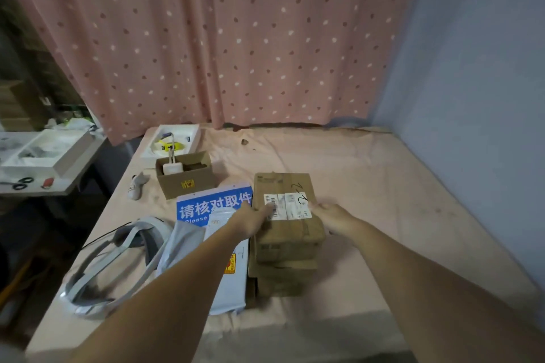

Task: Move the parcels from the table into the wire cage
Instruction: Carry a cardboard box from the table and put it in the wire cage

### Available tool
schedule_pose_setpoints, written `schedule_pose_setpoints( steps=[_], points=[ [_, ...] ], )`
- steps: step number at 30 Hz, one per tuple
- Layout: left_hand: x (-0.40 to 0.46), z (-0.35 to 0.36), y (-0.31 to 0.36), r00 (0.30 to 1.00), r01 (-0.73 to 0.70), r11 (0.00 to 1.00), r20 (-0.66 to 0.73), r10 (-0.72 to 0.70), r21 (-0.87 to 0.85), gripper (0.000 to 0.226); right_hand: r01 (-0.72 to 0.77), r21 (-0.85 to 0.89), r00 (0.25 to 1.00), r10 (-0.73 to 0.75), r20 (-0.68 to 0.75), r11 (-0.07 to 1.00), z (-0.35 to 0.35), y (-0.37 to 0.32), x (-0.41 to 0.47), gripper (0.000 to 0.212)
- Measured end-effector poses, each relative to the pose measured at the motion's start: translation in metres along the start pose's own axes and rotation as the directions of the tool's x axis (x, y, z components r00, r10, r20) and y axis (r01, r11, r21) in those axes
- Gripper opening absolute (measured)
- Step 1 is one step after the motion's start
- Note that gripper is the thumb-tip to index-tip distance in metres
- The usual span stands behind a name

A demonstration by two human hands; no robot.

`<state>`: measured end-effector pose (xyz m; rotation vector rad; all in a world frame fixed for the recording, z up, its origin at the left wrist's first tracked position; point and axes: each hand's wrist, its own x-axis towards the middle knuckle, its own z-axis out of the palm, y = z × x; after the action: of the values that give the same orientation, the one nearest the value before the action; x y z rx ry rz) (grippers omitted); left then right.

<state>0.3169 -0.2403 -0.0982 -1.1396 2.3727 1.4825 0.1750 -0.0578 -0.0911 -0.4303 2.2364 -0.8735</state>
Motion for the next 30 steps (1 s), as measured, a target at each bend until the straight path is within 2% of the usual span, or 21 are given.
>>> schedule_pose_setpoints(
  steps=[3,6,10,13,15,19,23,25,28,30],
  points=[
    [0.003,0.009,-0.004,1.000,0.012,0.999,0.030,-0.011,-0.032,0.071,-0.046,0.097,0.999,0.042,0.034,0.994,0.007,0.003,0.007,0.040],
    [-0.001,0.005,0.013,1.000,0.011,0.993,0.000,-0.011,-0.115,0.063,-0.100,0.227,0.995,0.095,0.034,0.969,-0.005,0.001,0.007,0.032],
    [-0.026,-0.019,0.076,0.997,-0.074,0.962,-0.054,0.061,-0.262,0.059,0.016,0.405,0.998,0.007,-0.056,0.914,-0.049,-0.029,-0.017,0.034],
    [-0.052,-0.032,0.136,0.990,-0.144,0.926,-0.038,0.139,-0.348,0.037,0.122,0.568,0.992,-0.094,-0.079,0.814,-0.093,-0.063,-0.047,0.037],
    [-0.068,-0.038,0.174,0.981,-0.186,0.898,-0.030,0.190,-0.398,0.036,0.170,0.610,0.986,-0.130,-0.109,0.774,-0.128,-0.080,-0.071,0.040],
    [-0.083,-0.040,0.241,0.952,-0.204,0.860,0.110,0.286,-0.469,0.049,0.173,0.631,0.984,-0.105,-0.144,0.756,-0.198,-0.093,-0.123,0.047],
    [-0.084,-0.022,0.303,0.870,-0.212,0.856,0.308,0.385,-0.471,0.055,0.223,0.687,0.970,-0.086,-0.229,0.692,-0.254,-0.092,-0.161,0.058],
    [-0.077,-0.005,0.329,0.826,-0.208,0.854,0.382,0.414,-0.477,0.056,0.220,0.703,0.959,-0.017,-0.284,0.676,-0.276,-0.084,-0.177,0.063],
    [-0.084,0.023,0.361,0.762,-0.236,0.844,0.448,0.469,-0.481,0.042,0.222,0.715,0.919,0.102,-0.380,0.663,-0.299,-0.063,-0.200,0.063],
    [-0.087,0.044,0.381,0.728,-0.268,0.847,0.480,0.490,-0.459,0.054,0.243,0.740,0.880,0.178,-0.440,0.627,-0.307,-0.048,-0.219,0.058]
  ],
)
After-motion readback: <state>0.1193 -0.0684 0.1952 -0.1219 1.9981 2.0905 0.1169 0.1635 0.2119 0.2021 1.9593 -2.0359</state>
